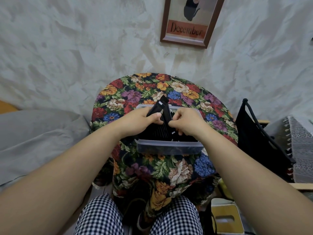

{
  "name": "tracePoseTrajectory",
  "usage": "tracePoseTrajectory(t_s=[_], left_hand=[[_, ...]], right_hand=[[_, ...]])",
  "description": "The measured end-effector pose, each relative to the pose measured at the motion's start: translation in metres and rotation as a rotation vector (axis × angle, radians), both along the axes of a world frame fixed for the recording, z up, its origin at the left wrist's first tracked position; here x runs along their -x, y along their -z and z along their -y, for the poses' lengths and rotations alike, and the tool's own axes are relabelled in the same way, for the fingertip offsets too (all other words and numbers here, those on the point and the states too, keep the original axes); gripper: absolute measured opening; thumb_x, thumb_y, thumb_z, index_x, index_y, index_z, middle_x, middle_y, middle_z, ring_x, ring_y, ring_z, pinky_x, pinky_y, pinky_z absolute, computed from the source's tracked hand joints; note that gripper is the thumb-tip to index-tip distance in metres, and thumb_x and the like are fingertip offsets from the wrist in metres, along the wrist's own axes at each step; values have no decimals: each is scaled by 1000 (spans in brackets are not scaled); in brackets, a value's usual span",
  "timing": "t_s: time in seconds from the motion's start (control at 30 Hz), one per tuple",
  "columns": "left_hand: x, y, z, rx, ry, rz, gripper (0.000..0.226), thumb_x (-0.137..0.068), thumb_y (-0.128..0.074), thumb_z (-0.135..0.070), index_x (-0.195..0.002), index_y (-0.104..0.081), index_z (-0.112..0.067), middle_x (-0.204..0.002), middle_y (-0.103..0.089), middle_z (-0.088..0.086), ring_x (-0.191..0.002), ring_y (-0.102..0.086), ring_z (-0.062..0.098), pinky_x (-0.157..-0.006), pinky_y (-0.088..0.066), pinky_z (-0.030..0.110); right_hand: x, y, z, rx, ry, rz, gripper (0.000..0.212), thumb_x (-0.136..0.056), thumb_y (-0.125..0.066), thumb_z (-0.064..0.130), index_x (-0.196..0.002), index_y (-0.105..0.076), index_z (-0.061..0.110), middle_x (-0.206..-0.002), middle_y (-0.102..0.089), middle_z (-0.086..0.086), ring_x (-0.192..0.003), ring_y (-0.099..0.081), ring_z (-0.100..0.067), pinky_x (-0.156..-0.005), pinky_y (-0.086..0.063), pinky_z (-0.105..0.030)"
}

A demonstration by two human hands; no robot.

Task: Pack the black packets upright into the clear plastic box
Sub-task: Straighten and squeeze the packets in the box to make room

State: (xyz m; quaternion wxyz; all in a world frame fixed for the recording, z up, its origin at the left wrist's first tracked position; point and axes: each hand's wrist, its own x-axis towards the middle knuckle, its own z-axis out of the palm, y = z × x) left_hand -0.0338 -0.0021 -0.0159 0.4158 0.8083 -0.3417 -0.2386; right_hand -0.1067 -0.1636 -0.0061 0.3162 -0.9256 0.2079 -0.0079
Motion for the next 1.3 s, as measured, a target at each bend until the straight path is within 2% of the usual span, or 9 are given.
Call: tracePoseTrajectory(t_s=[0.2,0.33,0.47,0.57,0.77,0.87,1.0,1.1,1.3], left_hand=[[-2,1,1,1,-9,1,22,-99,-38,-39,-112,-54,-29,-109,-67,-14,-102,-59,0,-79,-41,12],[-2,-1,1,-24,12,21,28,-100,-37,-38,-116,-57,-27,-109,-65,-16,-90,-54,-11,-73,-38,7],[-5,-1,4,-27,29,17,30,-100,-37,-40,-123,-52,-28,-115,-65,-15,-99,-57,-2,-80,-42,13],[-7,0,6,-10,18,16,26,-100,-38,-39,-117,-54,-27,-115,-66,-13,-103,-58,1,-83,-43,17],[-10,2,6,29,1,27,14,-100,-38,-38,-95,-51,-36,-103,-64,-18,-101,-58,3,-78,-42,17],[-12,1,7,6,11,50,22,-100,-37,-39,-111,-55,-30,-107,-63,-16,-101,-57,5,-78,-43,16],[-18,-4,14,-67,-38,164,34,-100,-36,-42,-115,-57,-19,-109,-63,-3,-98,-58,16,-85,-46,32],[-22,-7,20,-120,-45,179,31,-100,-35,-43,-111,-54,-21,-92,-58,-7,-83,-55,10,-67,-40,21],[-28,-9,23,-144,-34,166,31,-99,-34,-45,-101,-55,-22,-84,-55,-7,-74,-51,6,-59,-35,21]], right_hand=[[0,4,2,48,-13,21,14,-83,-68,18,-78,-56,12,-51,-57,2,-34,-50,-2,-47,-45,-18],[-2,4,0,105,-28,19,17,-83,-67,19,-76,-52,14,-59,-61,-2,-44,-56,-11,-54,-48,-23],[-4,8,0,84,-29,-15,19,-83,-68,18,-74,-51,16,-60,-60,-2,-46,-57,-15,-50,-46,-24],[-4,12,1,86,-42,-6,16,-83,-69,19,-90,-55,17,-64,-61,1,-44,-57,-11,-44,-41,-19],[3,16,2,80,-143,47,62,-85,-70,22,-141,-43,27,-68,-65,2,-44,-55,-7,-45,-39,-6],[6,15,1,82,-168,63,65,-87,-68,21,-144,-37,30,-72,-66,-1,-47,-56,-8,-48,-39,-3],[8,13,-1,114,-178,54,61,-90,-64,22,-145,-37,27,-68,-56,10,-51,-51,0,-50,-35,-2],[6,15,1,123,-175,33,61,-91,-63,23,-145,-37,24,-68,-55,11,-56,-50,2,-53,-33,-4],[4,19,2,131,-187,13,52,-95,-56,27,-144,-40,23,-76,-63,6,-63,-56,-5,-55,-37,-12]])
